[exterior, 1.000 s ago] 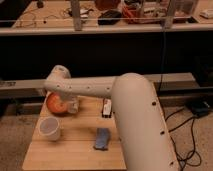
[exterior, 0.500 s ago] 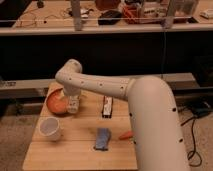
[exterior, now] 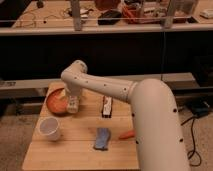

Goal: Place the bottle in the ceramic bowl

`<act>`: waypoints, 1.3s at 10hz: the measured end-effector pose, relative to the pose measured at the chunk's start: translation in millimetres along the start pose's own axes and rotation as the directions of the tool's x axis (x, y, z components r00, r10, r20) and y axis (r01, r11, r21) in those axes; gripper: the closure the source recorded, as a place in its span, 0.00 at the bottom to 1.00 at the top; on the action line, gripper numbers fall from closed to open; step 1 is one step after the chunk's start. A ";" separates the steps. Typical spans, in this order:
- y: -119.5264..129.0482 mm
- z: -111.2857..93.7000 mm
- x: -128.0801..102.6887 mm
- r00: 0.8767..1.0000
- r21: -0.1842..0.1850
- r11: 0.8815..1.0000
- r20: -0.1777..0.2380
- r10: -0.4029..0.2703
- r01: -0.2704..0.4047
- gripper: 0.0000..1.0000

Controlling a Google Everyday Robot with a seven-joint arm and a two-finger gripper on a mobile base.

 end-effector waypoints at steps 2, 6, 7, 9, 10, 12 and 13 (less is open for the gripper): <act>-11.5 2.2 4.6 1.000 0.012 1.000 0.003 -0.016 0.016 0.20; -38.7 10.9 9.7 0.997 -0.008 0.997 0.028 -0.073 0.073 0.20; -42.8 15.3 9.4 0.996 -0.006 0.997 0.040 -0.081 0.082 0.20; -48.4 19.3 9.9 0.994 0.016 0.996 0.055 -0.092 0.091 0.20; -58.3 20.2 7.7 0.993 0.031 0.994 0.060 -0.106 0.104 0.20; -72.9 17.9 2.0 0.990 0.026 0.992 0.054 -0.129 0.127 0.20; -70.1 19.1 2.1 0.991 0.020 0.993 0.054 -0.119 0.118 0.20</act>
